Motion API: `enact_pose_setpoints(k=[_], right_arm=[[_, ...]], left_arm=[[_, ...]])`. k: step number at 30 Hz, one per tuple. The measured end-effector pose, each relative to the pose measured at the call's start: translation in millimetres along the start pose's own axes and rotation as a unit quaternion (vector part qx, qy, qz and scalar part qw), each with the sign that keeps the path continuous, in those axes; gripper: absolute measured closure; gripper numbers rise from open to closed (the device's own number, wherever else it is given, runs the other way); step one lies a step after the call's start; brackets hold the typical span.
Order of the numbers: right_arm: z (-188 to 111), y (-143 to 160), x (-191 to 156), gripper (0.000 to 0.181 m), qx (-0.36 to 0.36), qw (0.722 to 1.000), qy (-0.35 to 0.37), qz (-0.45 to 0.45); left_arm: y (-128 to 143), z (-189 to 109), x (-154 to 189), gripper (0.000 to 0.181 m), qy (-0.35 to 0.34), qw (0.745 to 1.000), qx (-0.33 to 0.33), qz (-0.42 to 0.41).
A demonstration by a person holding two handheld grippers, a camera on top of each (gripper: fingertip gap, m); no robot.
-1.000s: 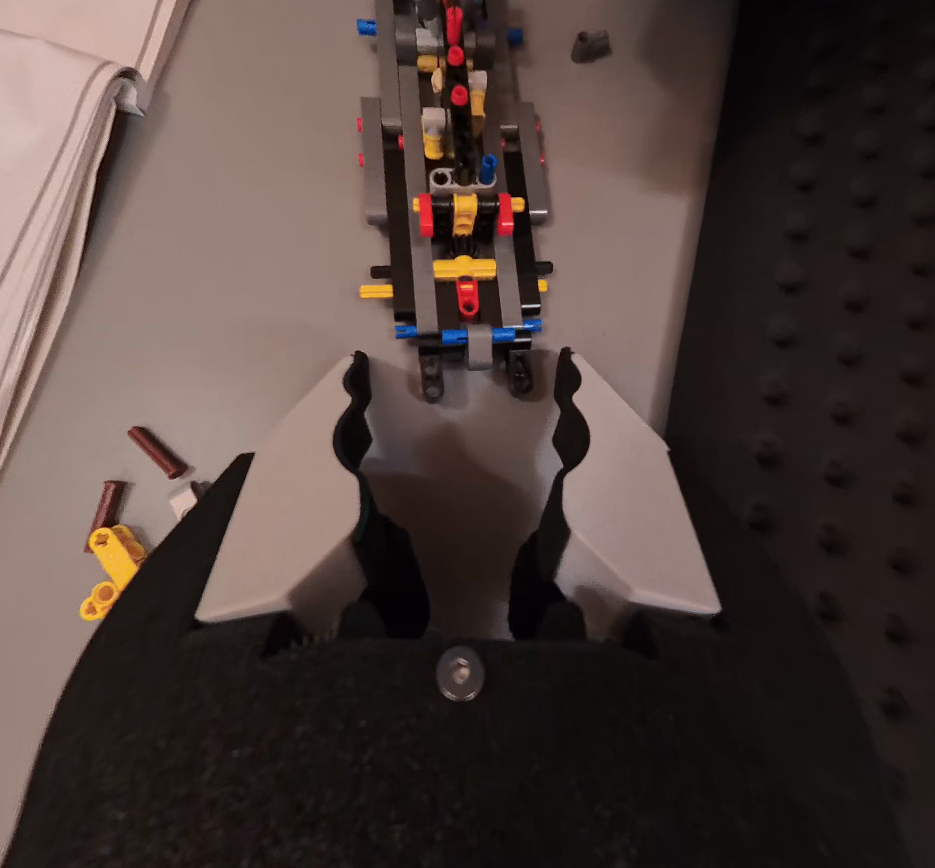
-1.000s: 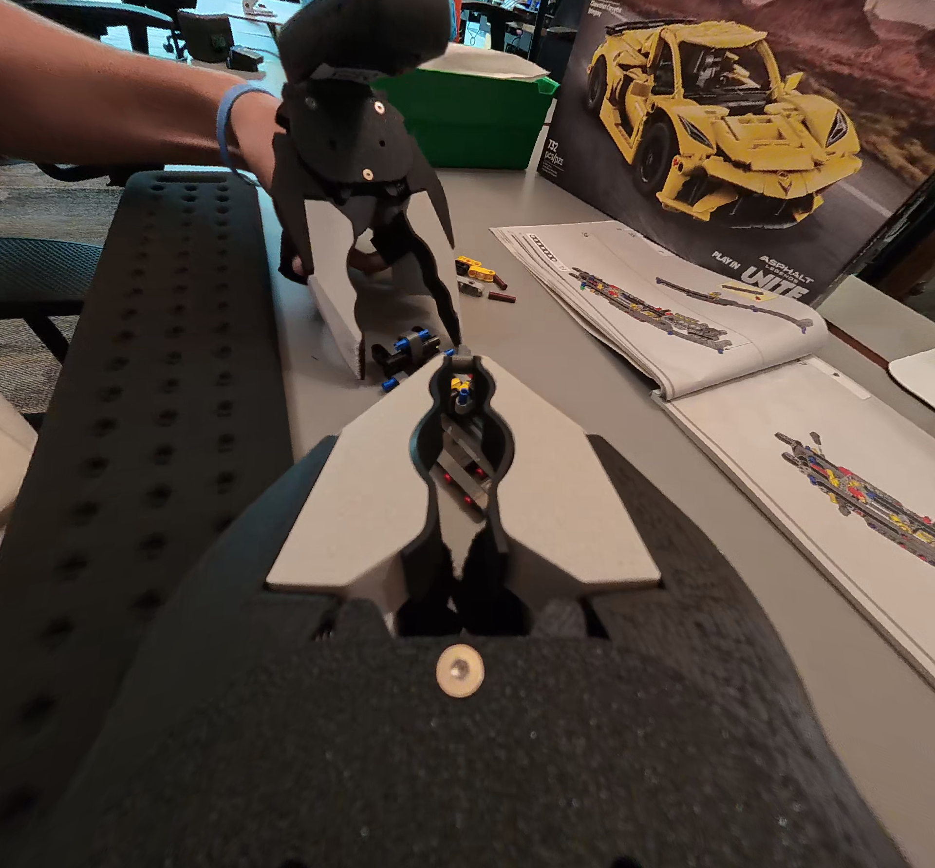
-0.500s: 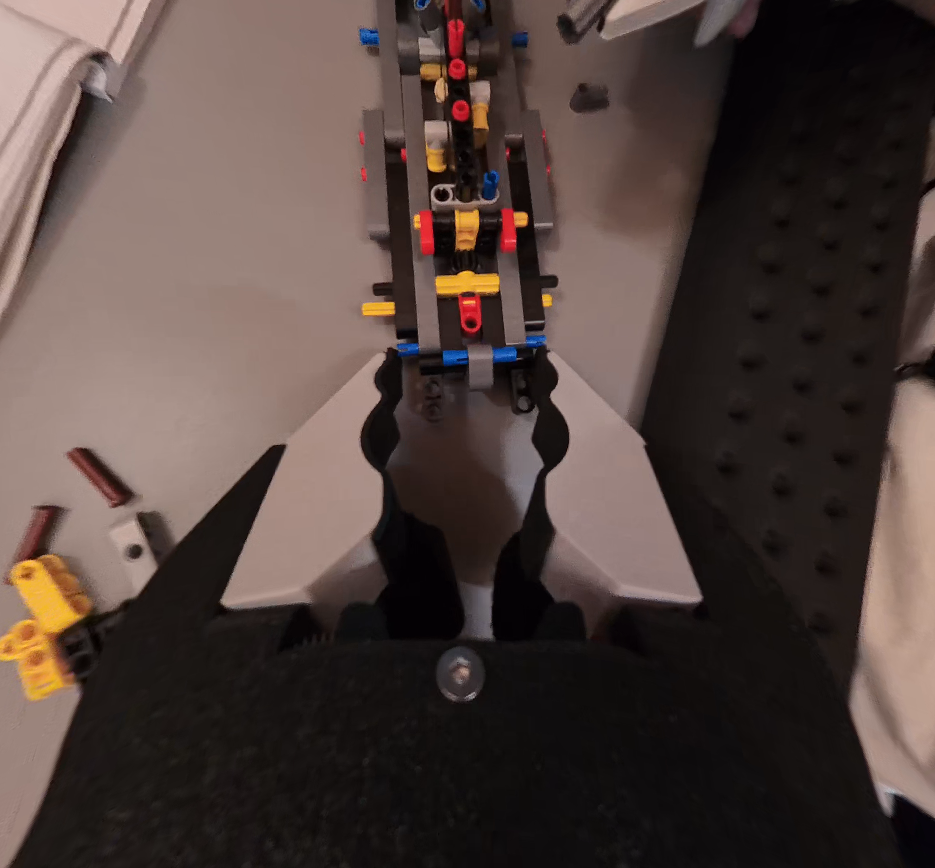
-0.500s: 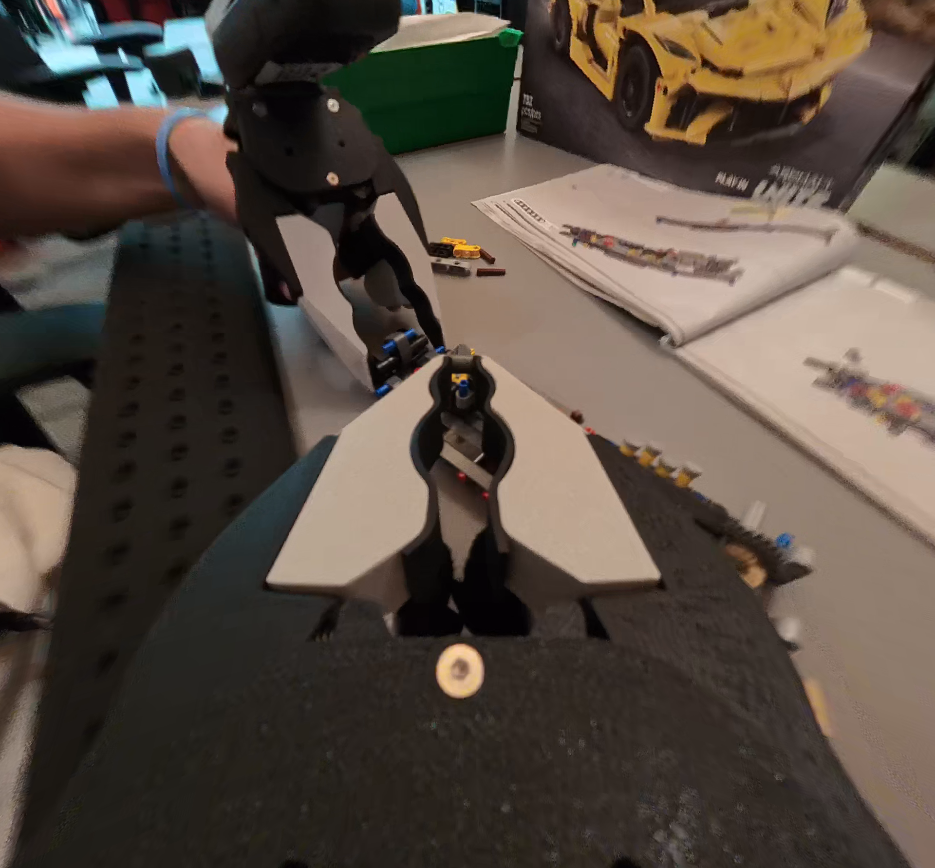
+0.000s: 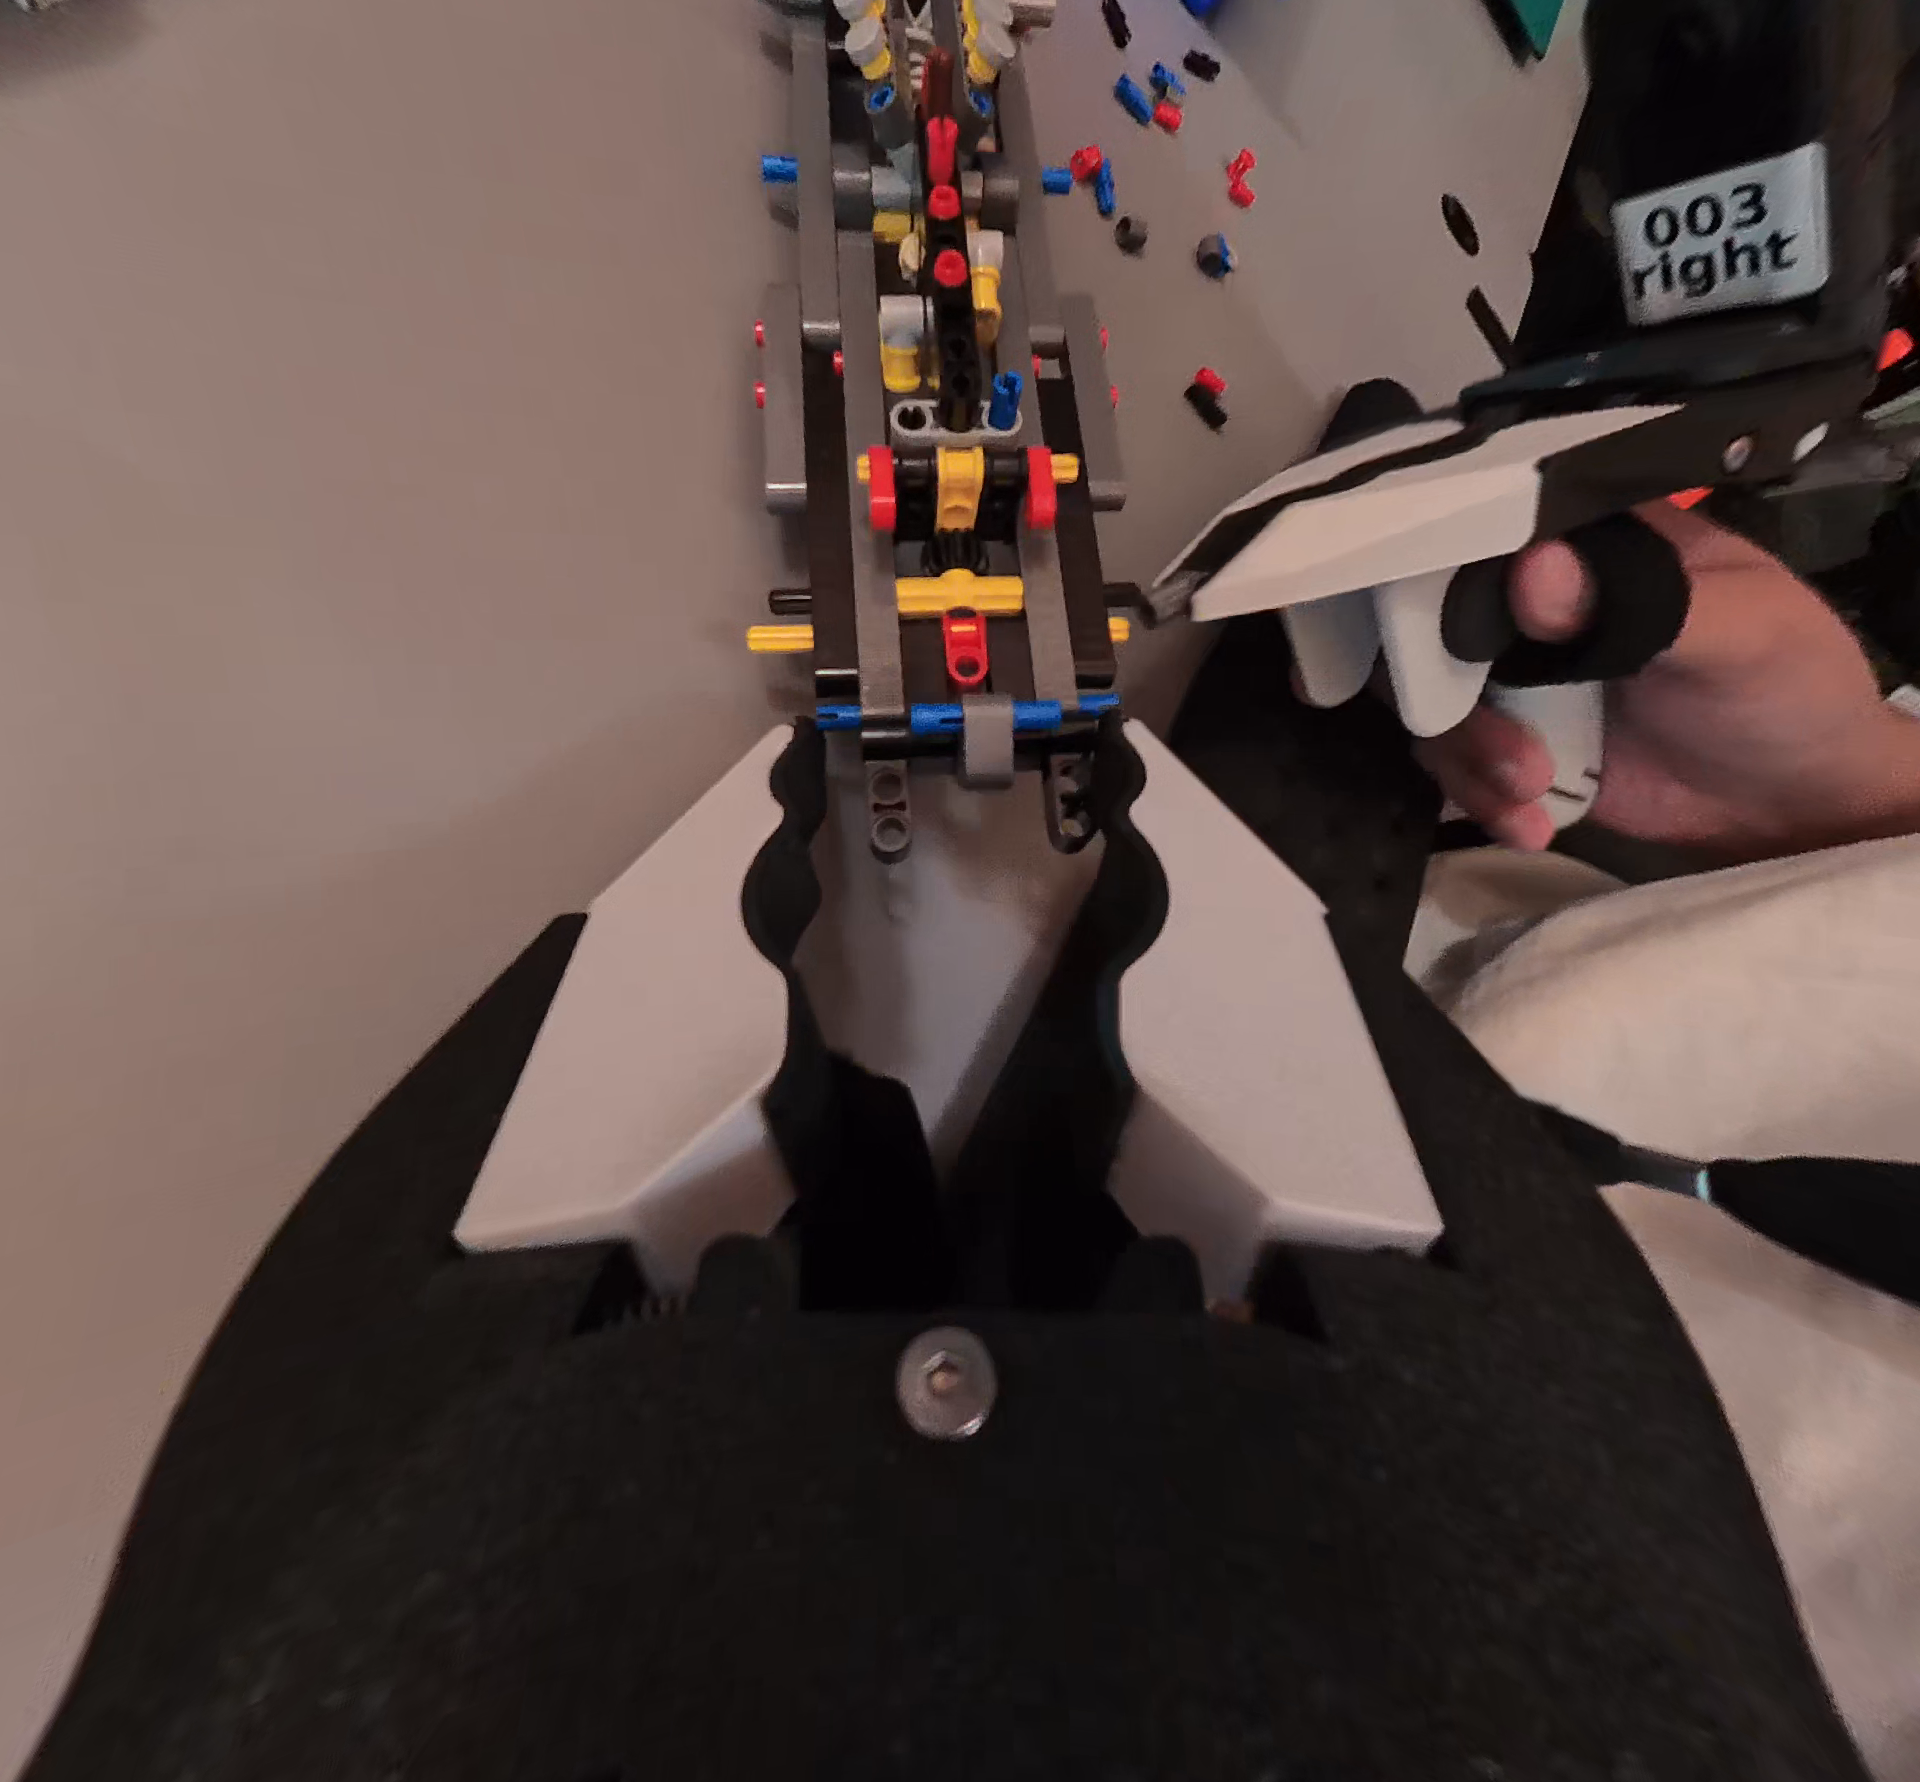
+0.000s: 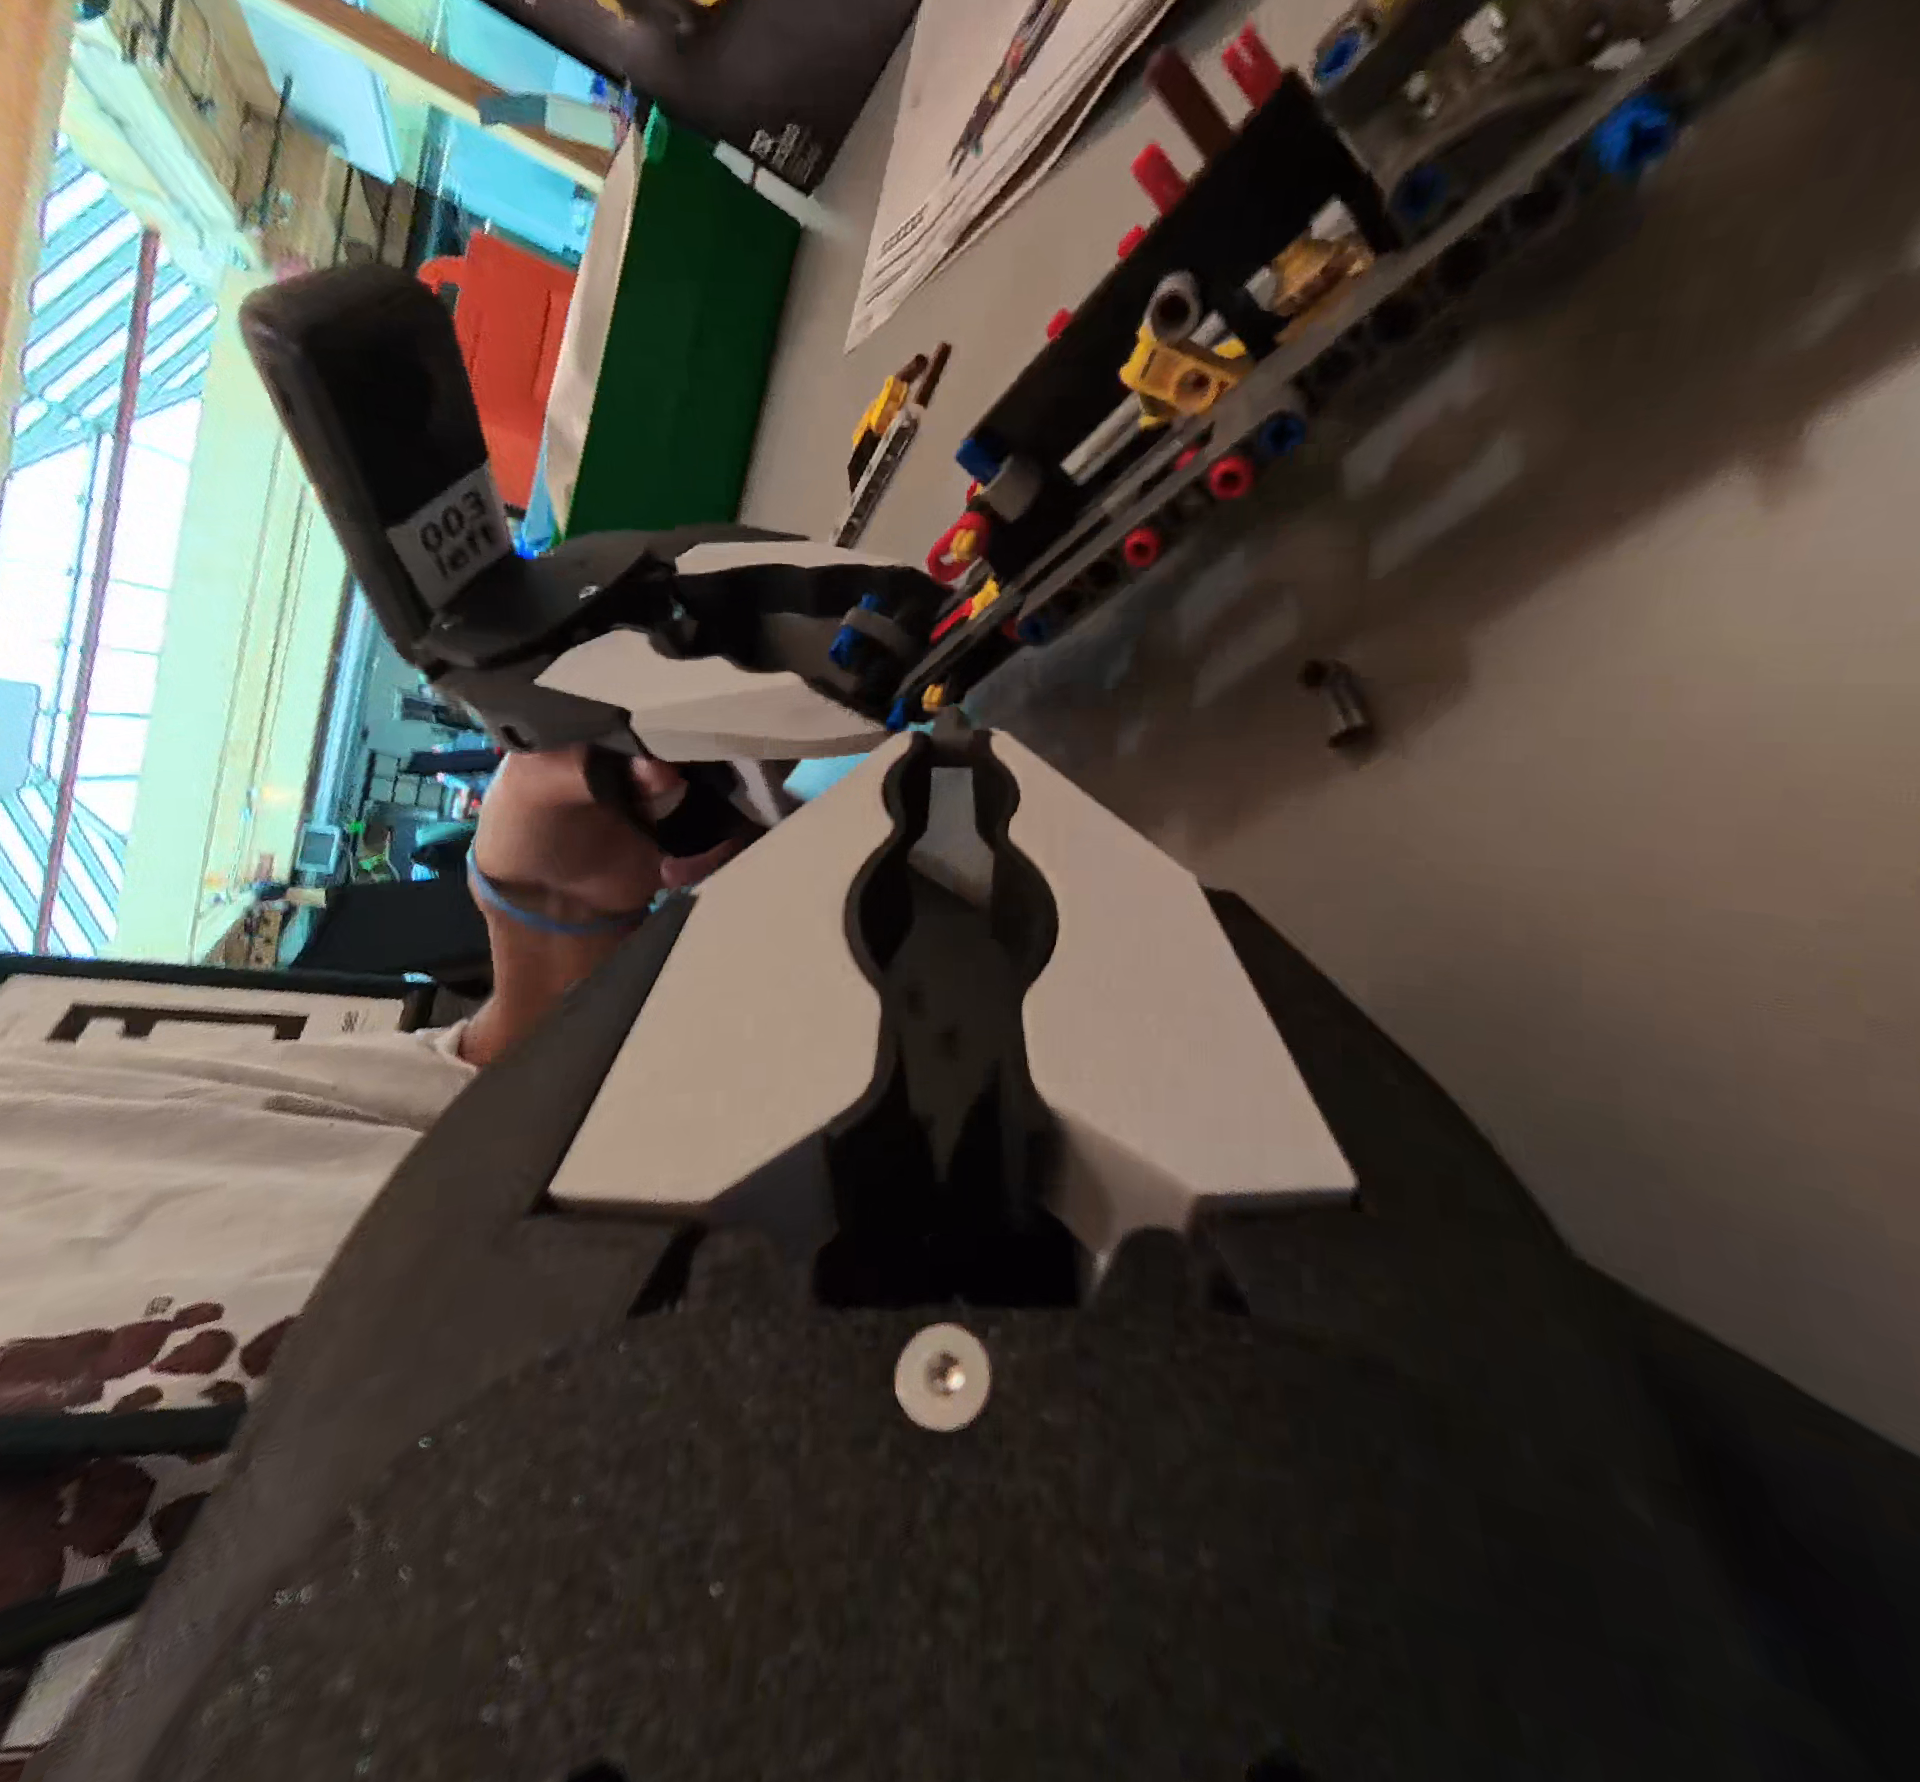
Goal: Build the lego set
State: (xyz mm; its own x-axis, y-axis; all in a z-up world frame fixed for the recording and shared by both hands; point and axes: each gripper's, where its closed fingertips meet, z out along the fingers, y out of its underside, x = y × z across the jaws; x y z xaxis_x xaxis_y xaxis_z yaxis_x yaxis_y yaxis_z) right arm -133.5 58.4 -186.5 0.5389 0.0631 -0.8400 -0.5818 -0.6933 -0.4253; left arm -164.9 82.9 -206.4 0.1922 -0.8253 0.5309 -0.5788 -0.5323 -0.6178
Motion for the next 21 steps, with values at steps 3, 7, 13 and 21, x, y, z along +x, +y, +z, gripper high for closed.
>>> enact_pose_setpoints(k=[3,7,13,21], right_arm=[[-4,-8,3,0.175,0.029,0.998,0.004,0.06],[-6,-8,8,0.175,0.038,0.996,0.013,0.085],[-16,-4,14,0.175,0.064,0.99,0.035,0.118],[-10,-3,16,0.176,0.08,0.98,0.029,0.181]], left_arm=[[1,6,4,0.131,-0.007,1.0,0.003,-0.004],[2,10,8,0.131,-0.016,1.0,0.008,-0.006],[0,12,3,0.131,-0.049,0.999,0.013,0.003],[0,16,5,0.131,-0.066,0.998,0.013,0.019]])
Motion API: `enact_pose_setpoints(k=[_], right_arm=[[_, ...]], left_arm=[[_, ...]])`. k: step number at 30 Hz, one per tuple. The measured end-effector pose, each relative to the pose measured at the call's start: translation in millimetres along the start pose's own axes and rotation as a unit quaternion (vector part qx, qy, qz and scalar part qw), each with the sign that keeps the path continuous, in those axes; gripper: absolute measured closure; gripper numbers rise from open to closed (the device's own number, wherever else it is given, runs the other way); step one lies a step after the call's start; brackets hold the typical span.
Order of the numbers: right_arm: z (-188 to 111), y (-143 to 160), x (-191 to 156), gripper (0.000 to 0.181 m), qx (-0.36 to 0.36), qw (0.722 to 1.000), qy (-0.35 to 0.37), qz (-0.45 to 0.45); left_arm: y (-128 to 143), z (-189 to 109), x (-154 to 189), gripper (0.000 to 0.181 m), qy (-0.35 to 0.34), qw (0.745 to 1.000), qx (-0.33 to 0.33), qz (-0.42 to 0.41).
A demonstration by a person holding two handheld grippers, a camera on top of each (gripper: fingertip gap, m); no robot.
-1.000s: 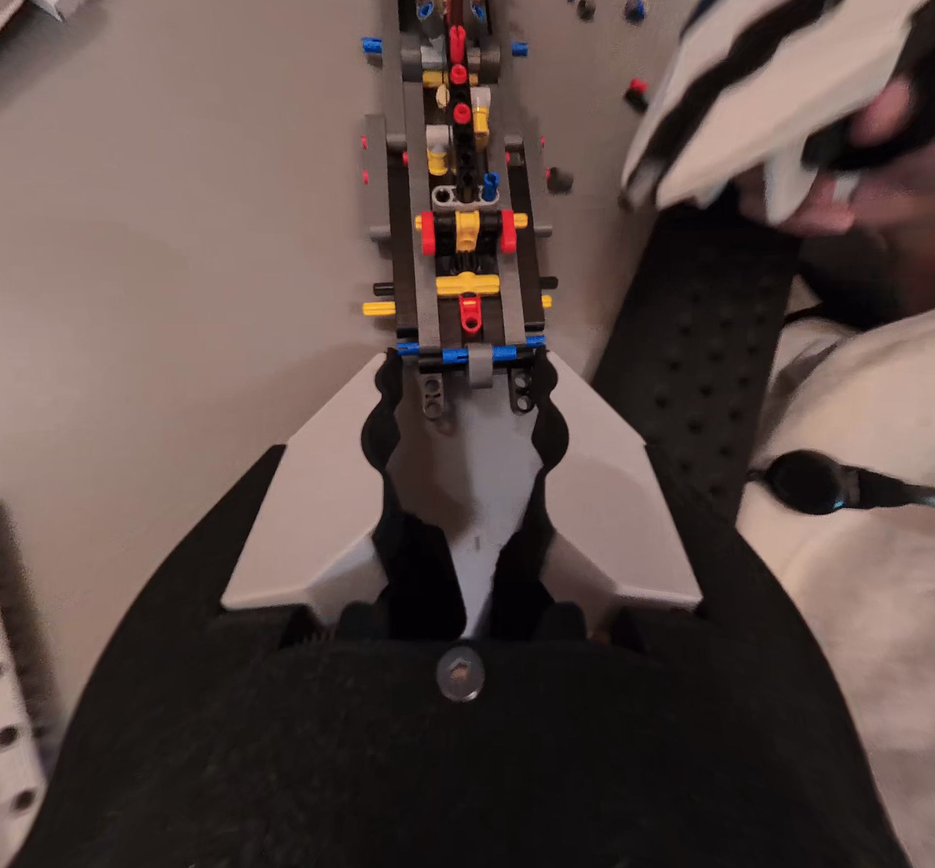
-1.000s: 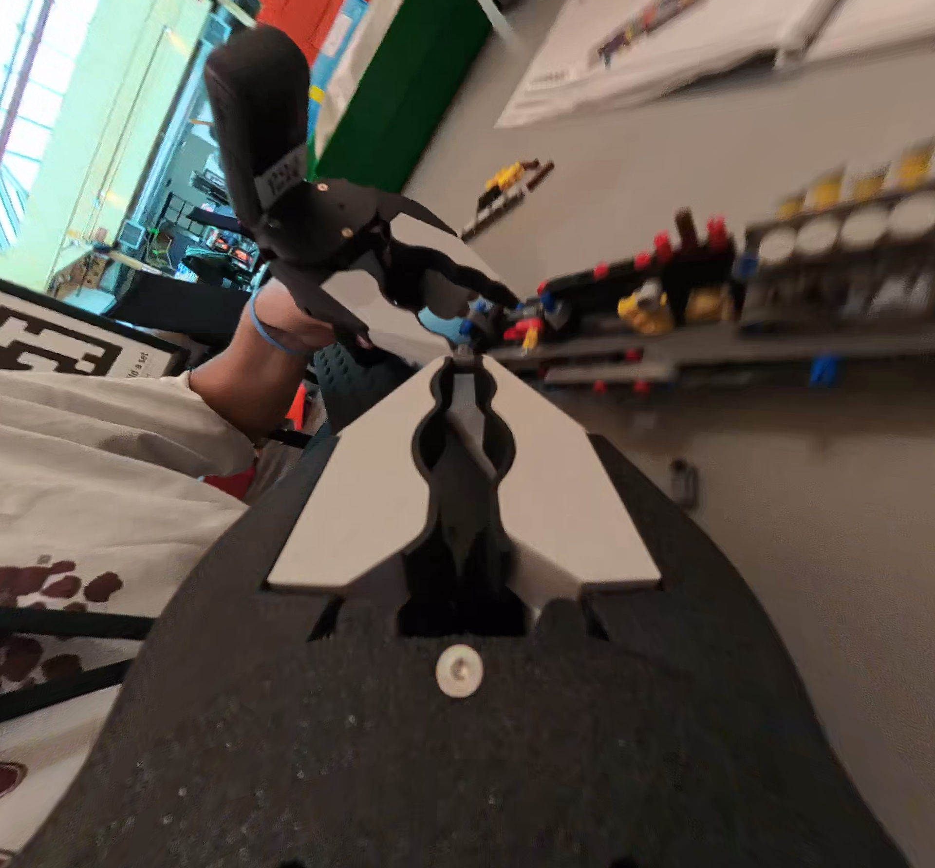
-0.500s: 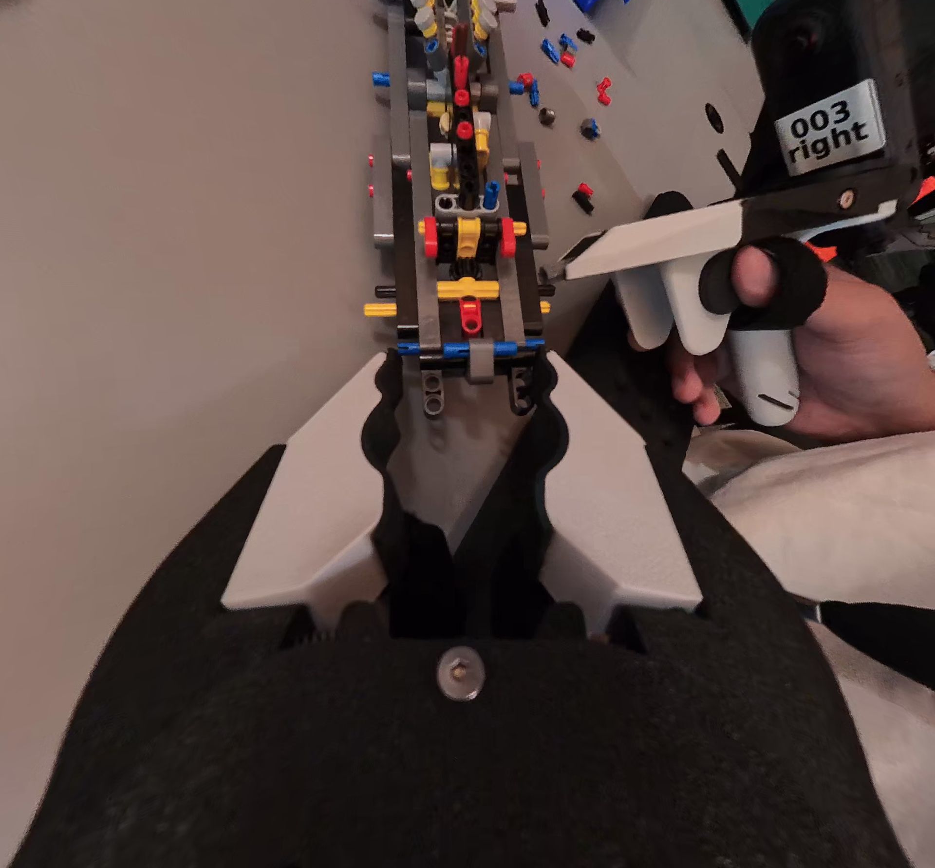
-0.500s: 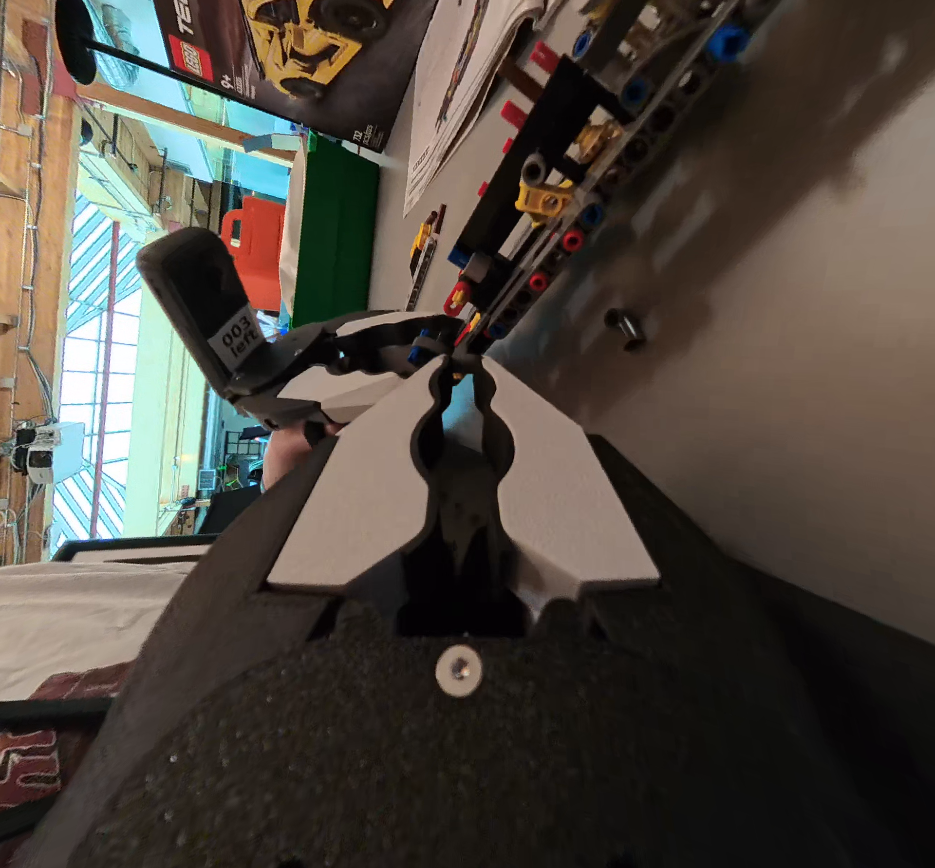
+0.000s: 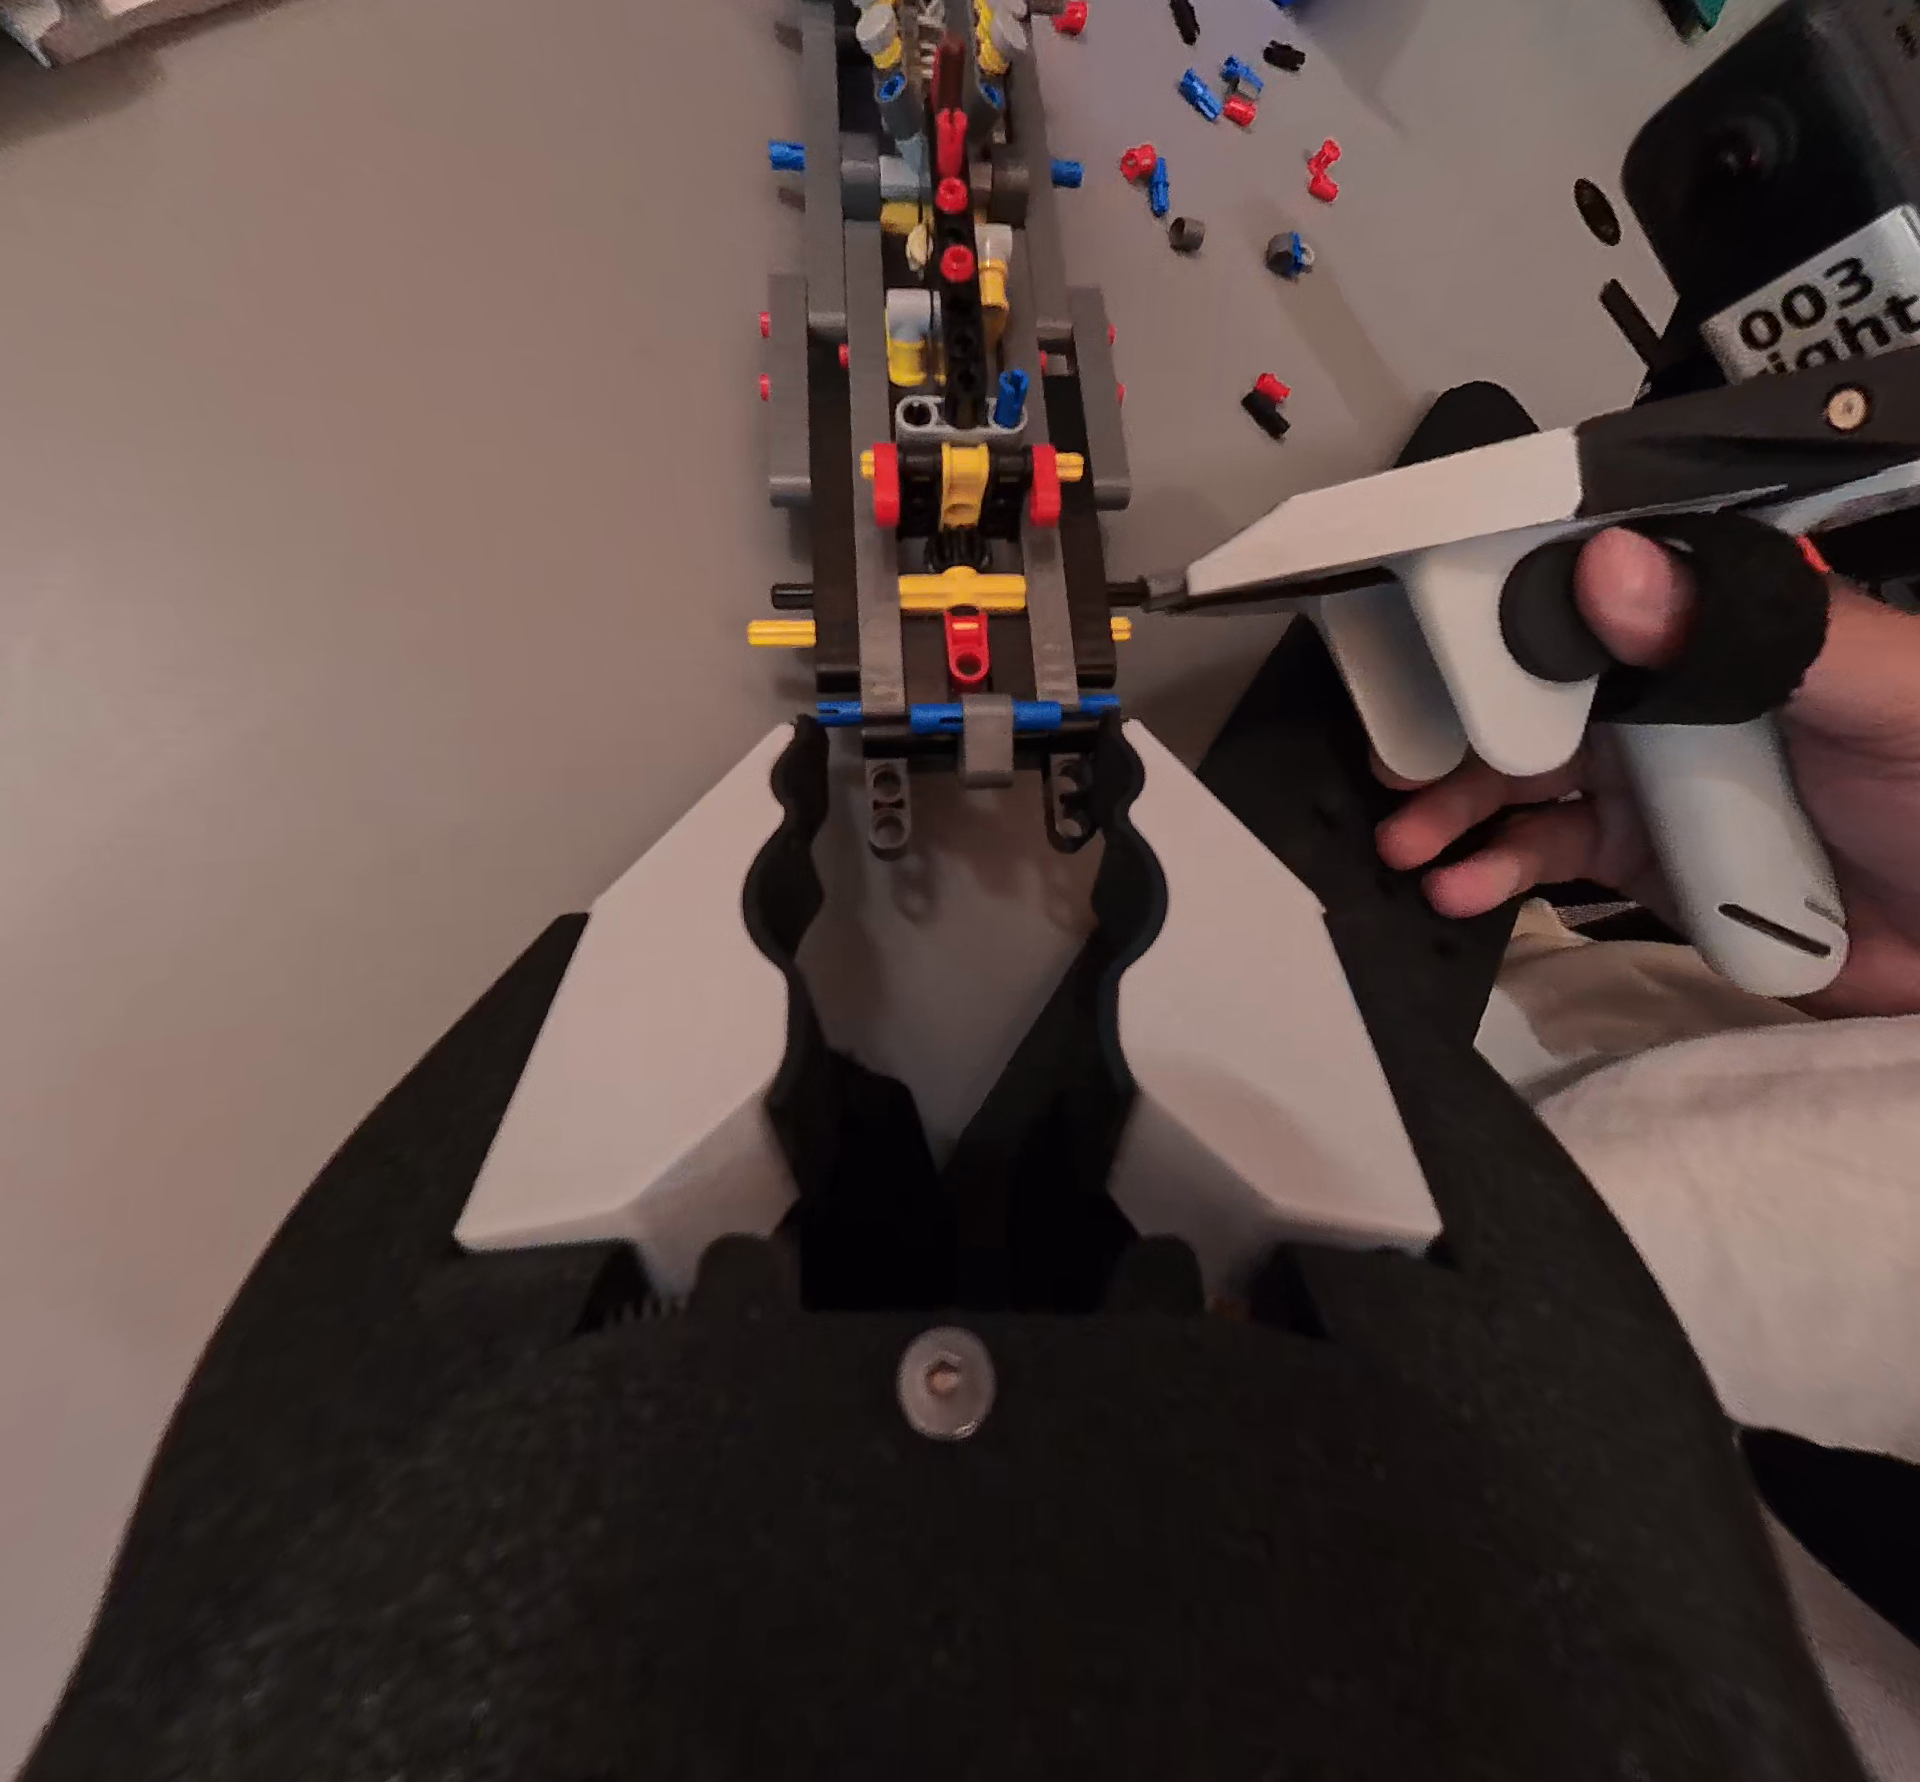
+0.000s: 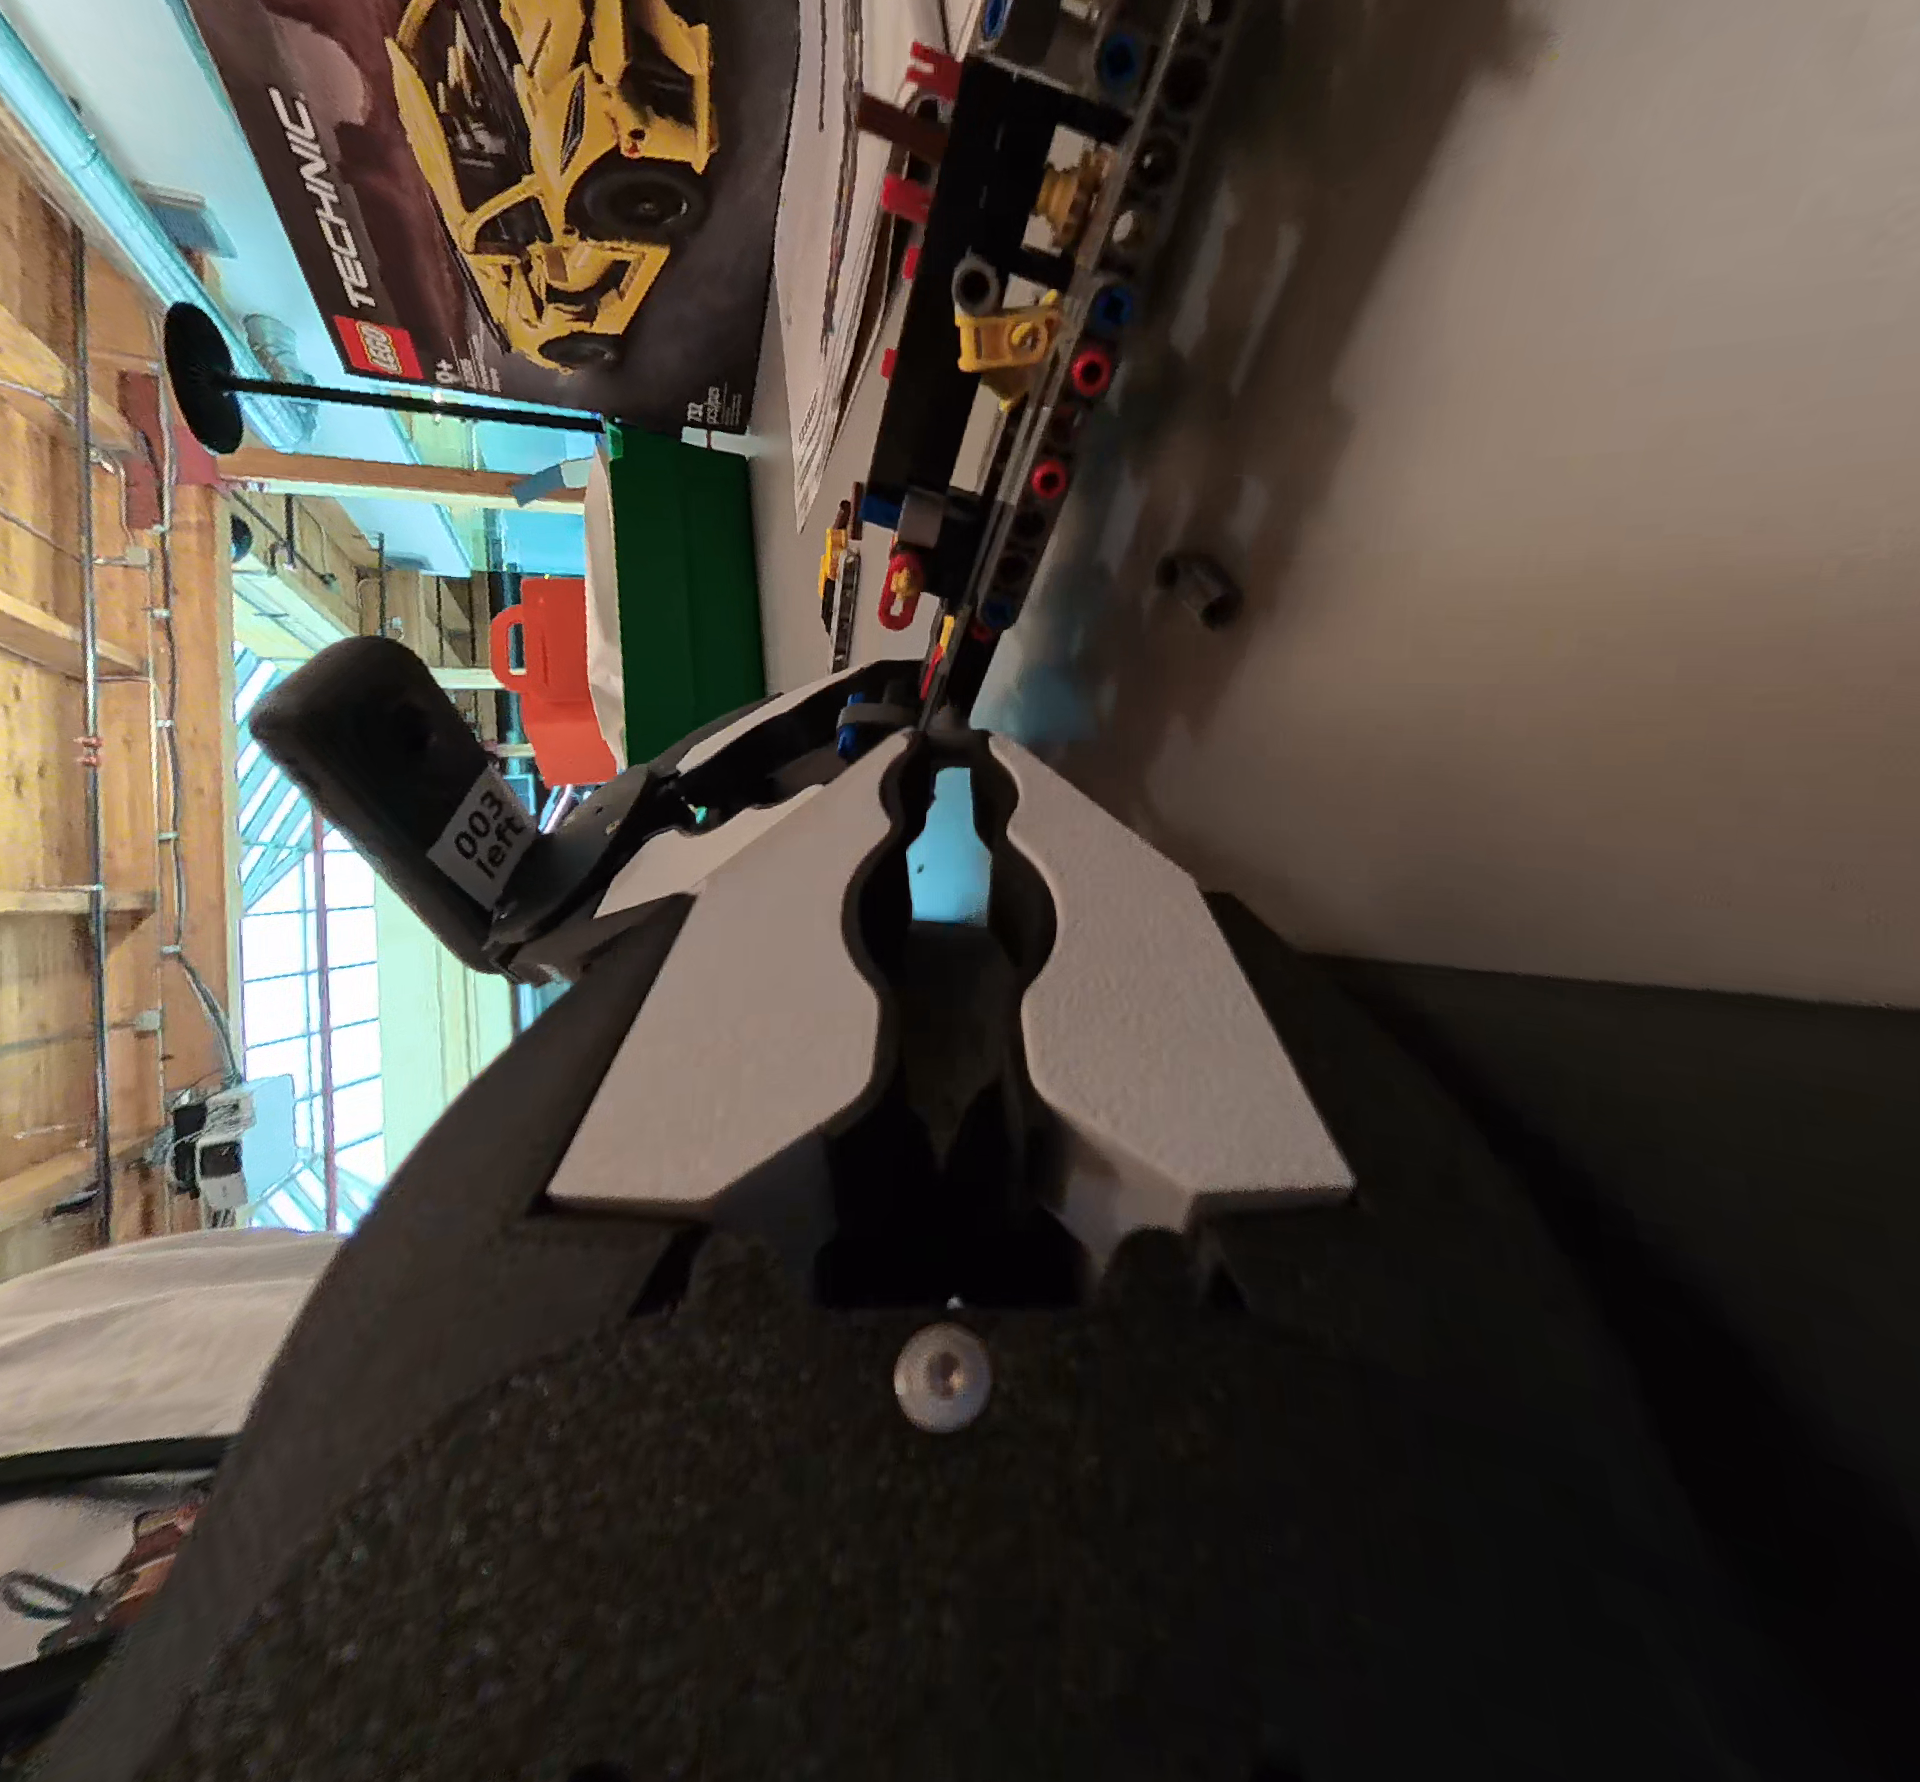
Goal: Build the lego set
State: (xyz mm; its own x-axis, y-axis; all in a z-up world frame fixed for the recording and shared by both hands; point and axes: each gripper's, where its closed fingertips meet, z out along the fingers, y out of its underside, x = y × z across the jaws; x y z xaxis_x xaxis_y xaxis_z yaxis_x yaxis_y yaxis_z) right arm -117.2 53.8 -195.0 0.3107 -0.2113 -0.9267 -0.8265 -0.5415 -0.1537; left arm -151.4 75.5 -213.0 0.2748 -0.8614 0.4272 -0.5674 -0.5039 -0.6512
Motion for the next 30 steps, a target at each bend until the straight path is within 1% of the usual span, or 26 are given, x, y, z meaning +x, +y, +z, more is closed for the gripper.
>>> enact_pose_setpoints(k=[4,6,16,19,27,30], right_arm=[[-2.9,-1.5,5.1,0.175,0.017,1.0,0.016,0.006],[-2.6,-0.8,4.0,0.175,0.018,1.0,0.009,0.024],[-1.3,-1.9,4.9,0.175,0.032,0.999,0.01,0.04],[-0.6,-2.9,3.1,0.175,0.044,0.997,-0.006,0.064],[0.6,-3.4,6.6,0.176,0.056,0.997,0.017,0.044],[0.7,-5.5,7.3,0.176,0.065,0.997,0.017,0.047]], left_arm=[[-1.7,1.5,1.9,0.132,0.012,1.0,0.003,-0.015],[-0.7,2.5,2.4,0.132,0.01,1.0,0.0,-0.012],[0.9,4.2,3.0,0.132,0.003,1.0,-0.005,0.001],[2.7,5.0,3.3,0.131,0.01,1.0,-0.012,-0.008],[4.0,6.3,2.3,0.131,-0.011,1.0,-0.014,0.013],[5.8,7.7,4.1,0.13,-0.005,1.0,-0.021,0.015]])
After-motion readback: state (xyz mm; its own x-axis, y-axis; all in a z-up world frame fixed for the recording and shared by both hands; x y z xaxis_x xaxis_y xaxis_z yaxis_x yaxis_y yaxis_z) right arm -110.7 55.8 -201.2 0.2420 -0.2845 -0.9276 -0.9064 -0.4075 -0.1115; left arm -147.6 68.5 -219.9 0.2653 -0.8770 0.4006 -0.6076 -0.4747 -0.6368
